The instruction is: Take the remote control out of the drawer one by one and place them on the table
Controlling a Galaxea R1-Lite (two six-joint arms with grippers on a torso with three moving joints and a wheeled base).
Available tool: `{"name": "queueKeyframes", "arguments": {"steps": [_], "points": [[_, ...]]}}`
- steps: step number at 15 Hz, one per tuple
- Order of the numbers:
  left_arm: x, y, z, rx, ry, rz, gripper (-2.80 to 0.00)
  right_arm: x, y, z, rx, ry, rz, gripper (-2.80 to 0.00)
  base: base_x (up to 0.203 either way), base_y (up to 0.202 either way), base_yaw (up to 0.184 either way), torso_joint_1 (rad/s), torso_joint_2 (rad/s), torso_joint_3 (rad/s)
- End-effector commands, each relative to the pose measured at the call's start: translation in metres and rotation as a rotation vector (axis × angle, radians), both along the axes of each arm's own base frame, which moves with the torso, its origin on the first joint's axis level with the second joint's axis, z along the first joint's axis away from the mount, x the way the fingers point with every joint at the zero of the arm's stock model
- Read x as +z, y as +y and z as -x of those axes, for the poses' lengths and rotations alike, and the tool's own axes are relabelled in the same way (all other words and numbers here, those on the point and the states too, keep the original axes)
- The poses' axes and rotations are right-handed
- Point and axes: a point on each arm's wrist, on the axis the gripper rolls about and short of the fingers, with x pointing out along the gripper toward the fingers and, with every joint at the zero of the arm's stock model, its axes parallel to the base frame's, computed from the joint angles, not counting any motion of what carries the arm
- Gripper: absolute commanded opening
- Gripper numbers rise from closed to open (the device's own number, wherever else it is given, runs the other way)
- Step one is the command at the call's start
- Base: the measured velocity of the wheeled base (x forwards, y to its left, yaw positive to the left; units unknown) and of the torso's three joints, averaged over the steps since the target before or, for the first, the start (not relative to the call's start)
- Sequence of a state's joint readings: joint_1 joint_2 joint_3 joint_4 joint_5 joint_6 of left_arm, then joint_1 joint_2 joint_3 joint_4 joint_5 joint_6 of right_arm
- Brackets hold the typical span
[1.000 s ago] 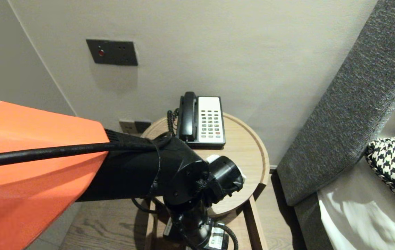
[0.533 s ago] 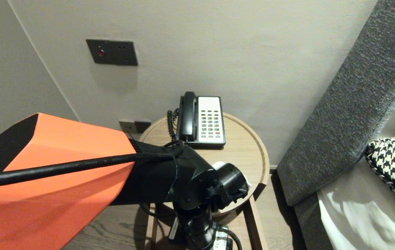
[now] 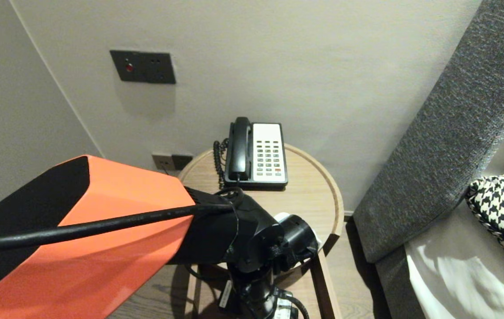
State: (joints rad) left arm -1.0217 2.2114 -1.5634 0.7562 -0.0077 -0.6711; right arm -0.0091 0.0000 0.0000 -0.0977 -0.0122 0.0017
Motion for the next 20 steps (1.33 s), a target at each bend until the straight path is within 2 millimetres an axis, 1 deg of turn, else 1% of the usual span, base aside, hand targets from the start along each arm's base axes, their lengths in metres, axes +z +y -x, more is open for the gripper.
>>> {"name": "queueKeyframes", "arguments": {"steps": [1, 10, 11, 16, 20], "points": [[-0.005, -0.001, -0.001, 0.002, 0.008, -0.013, 0.0, -0.011, 0.0, -0.003, 0.0, 0.041, 0.0, -2.8, 0.0, 0.0, 0.0, 0.0, 0.0, 0.0], [-0.01, -0.003, -0.002, 0.004, 0.013, -0.025, 0.0, -0.011, 0.0, -0.003, 0.003, 0.041, 0.002, -2.8, 0.0, 0.0, 0.0, 0.0, 0.0, 0.0], [-0.01, -0.003, -0.002, 0.005, 0.011, -0.025, -2.8, -0.011, 0.0, -0.003, 0.003, 0.041, 0.002, -2.8, 0.0, 0.0, 0.0, 0.0, 0.0, 0.0], [-0.009, -0.002, -0.001, 0.002, 0.006, -0.024, -2.8, -0.011, 0.0, -0.003, 0.001, 0.041, 0.001, -2.8, 0.0, 0.0, 0.0, 0.0, 0.0, 0.0], [0.002, 0.002, 0.003, 0.002, 0.0, -0.017, -2.8, -0.011, 0.0, -0.003, 0.002, 0.042, 0.0, -2.8, 0.0, 0.0, 0.0, 0.0, 0.0, 0.0]]}}
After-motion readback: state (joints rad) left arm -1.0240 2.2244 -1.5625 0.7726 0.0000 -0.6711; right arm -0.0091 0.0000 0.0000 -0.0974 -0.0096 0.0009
